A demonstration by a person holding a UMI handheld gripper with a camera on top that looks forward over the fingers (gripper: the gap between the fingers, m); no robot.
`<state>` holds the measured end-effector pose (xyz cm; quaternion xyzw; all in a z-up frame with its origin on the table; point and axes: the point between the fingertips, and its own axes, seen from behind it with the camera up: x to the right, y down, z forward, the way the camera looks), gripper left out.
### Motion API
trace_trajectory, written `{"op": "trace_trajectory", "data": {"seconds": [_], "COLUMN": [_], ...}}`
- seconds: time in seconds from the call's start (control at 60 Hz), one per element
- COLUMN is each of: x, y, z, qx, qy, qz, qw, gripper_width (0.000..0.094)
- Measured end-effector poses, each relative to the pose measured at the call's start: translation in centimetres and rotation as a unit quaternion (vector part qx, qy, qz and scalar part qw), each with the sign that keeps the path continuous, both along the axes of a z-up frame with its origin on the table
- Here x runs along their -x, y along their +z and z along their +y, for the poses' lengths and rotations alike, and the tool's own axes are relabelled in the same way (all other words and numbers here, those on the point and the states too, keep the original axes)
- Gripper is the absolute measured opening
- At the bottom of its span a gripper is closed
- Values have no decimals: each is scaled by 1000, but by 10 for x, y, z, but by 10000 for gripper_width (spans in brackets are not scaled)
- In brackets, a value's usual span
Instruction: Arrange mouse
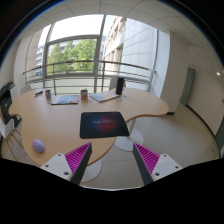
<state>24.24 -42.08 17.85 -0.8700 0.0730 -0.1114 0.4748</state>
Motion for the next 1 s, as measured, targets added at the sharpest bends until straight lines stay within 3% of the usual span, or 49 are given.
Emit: {"op": "trace_trajectory", "data": {"seconds": [0.25,0.517,0.75,1.0], "x": [14,142,288,346], "y": [-44,-129,-169,-197], "z": [-35,-59,8,93], "qx": [38,94,96,90], "qy": [9,82,131,143], "qz": [-12,11,44,29], "qw": [999,992,986,985], "gripper_width": [843,844,847,843]}}
